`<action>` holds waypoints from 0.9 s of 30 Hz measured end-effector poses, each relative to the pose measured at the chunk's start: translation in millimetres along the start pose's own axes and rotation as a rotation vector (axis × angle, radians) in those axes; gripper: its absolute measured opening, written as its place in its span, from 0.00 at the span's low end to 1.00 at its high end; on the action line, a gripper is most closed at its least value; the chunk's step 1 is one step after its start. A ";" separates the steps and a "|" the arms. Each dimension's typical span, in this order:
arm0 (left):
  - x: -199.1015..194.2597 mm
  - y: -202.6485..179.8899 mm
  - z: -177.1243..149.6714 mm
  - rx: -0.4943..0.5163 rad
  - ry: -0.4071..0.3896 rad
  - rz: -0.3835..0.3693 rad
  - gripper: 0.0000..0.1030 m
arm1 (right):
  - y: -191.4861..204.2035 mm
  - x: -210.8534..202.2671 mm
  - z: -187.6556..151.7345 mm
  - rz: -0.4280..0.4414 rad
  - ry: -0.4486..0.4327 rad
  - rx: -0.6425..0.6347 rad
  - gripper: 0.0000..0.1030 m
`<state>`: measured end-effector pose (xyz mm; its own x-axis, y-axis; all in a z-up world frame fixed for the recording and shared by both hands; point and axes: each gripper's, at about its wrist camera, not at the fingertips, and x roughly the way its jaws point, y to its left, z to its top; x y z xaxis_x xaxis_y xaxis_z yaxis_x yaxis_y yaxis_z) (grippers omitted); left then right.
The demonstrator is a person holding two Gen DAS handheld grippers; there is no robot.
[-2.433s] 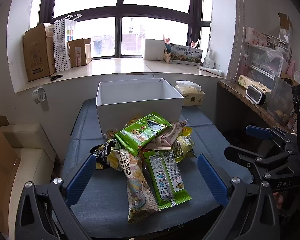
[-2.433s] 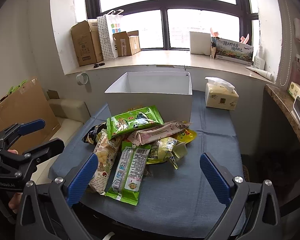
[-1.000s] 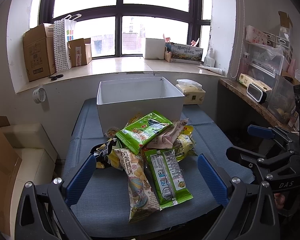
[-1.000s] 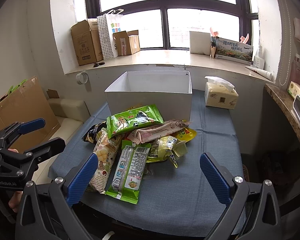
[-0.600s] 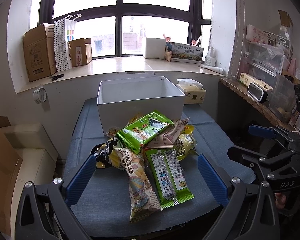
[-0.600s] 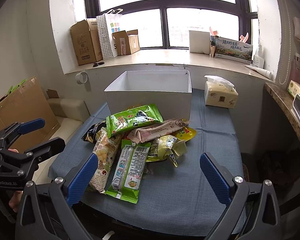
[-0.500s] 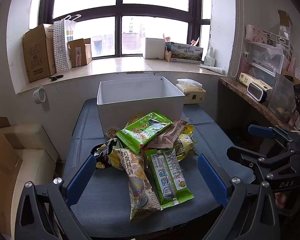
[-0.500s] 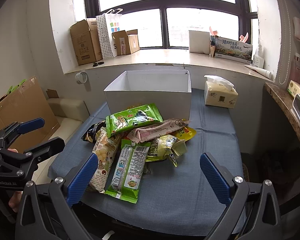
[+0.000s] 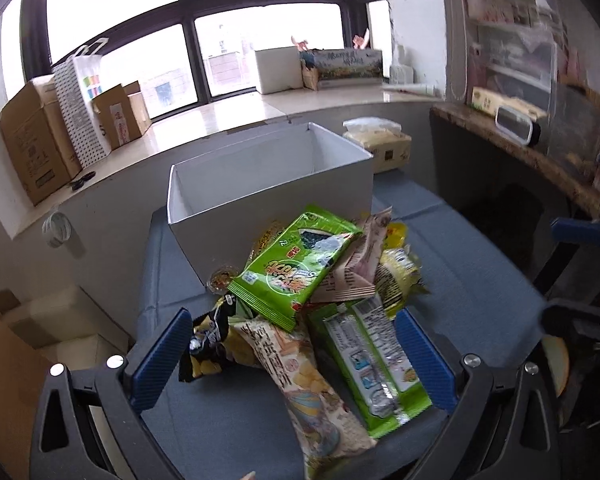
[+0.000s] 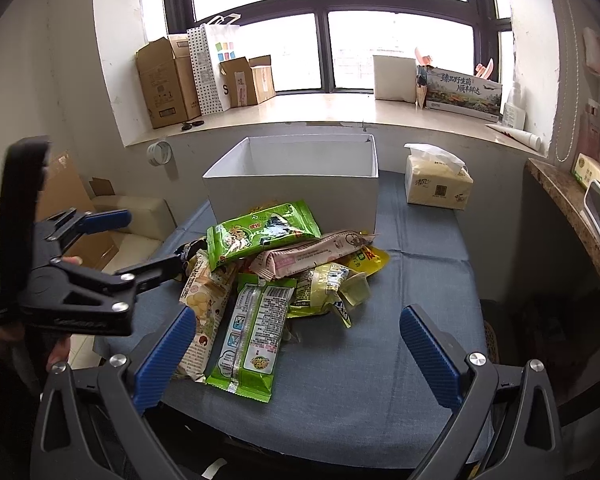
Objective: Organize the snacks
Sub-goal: 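Grasp the green seaweed packet with the left tool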
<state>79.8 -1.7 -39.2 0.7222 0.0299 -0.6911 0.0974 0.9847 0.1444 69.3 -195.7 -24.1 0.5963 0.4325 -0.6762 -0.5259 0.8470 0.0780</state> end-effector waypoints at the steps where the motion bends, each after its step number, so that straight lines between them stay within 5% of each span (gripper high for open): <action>1: 14.1 0.1 4.0 0.046 0.020 -0.007 1.00 | -0.8 0.1 -0.7 -0.001 0.002 0.002 1.00; 10: 108.7 6.9 25.3 0.295 0.184 -0.123 1.00 | -16.3 4.4 -8.1 0.002 0.013 0.036 1.00; 16: 133.7 15.3 28.3 0.312 0.224 -0.240 1.00 | -41.8 13.5 -13.5 -0.010 0.046 0.113 1.00; 19: 138.0 11.3 28.3 0.349 0.206 -0.229 0.99 | -50.8 18.8 -16.4 -0.014 0.072 0.154 1.00; 21: 140.7 9.2 29.4 0.357 0.210 -0.249 0.71 | -53.6 24.9 -17.3 -0.039 0.105 0.164 1.00; 27: 140.4 15.4 32.5 0.331 0.188 -0.288 0.71 | -56.0 34.2 -18.1 -0.009 0.126 0.188 1.00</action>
<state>204.9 12.1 -111.0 0.5000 -0.1760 -0.8480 0.5109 0.8505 0.1247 108.2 -233.9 -64.9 0.5141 0.3925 -0.7627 -0.3918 0.8984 0.1983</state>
